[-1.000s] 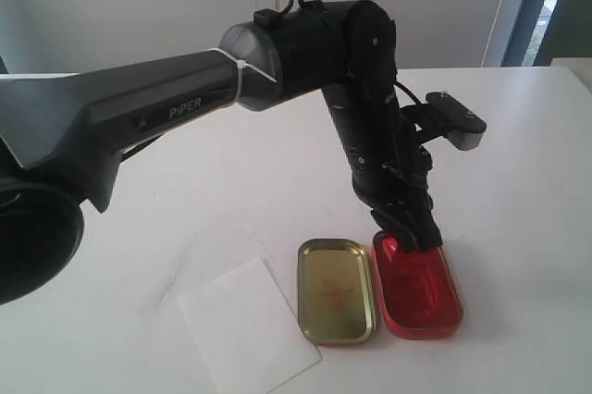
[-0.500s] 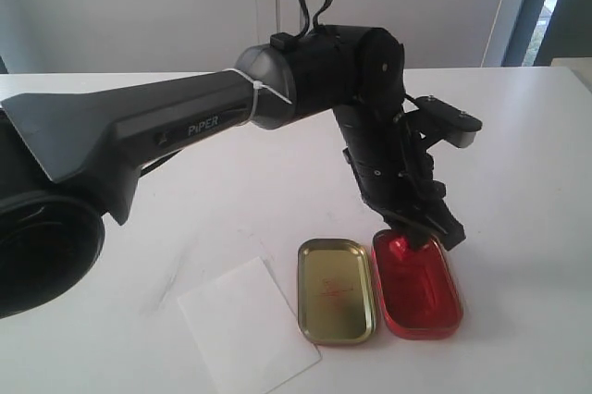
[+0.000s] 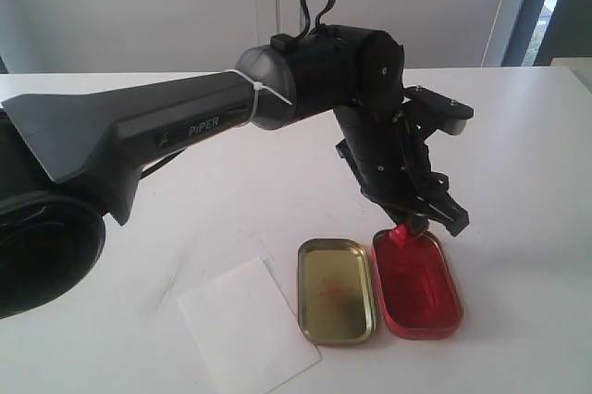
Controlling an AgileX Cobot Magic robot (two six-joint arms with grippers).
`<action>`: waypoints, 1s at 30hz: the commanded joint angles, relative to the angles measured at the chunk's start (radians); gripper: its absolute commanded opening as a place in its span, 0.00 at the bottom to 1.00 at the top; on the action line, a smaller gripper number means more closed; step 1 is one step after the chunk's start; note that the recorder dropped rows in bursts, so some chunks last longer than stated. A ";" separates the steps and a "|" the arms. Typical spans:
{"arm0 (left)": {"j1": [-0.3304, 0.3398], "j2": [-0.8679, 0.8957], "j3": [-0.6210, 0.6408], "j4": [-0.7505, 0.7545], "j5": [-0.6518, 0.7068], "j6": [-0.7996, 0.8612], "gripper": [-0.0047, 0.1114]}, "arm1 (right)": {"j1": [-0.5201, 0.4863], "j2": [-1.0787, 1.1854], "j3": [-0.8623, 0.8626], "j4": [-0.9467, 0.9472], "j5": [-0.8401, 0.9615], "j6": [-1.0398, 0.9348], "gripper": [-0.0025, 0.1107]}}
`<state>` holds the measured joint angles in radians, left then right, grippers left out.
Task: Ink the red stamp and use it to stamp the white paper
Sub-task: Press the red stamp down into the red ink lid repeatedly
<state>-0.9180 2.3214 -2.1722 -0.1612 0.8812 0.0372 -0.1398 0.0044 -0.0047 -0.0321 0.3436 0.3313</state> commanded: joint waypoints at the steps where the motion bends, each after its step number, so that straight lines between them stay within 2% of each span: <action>1: -0.004 0.006 -0.005 -0.006 0.007 -0.055 0.04 | 0.004 -0.004 0.005 -0.004 -0.009 0.002 0.02; 10: -0.002 0.025 -0.005 -0.009 0.057 -0.106 0.04 | 0.004 -0.004 0.005 -0.004 -0.009 0.002 0.02; 30: -0.002 0.094 -0.005 -0.007 0.027 -0.130 0.04 | 0.004 -0.004 0.005 -0.004 -0.009 0.002 0.02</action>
<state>-0.9180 2.3960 -2.1743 -0.1639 0.8973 -0.0887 -0.1398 0.0044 -0.0047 -0.0321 0.3436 0.3313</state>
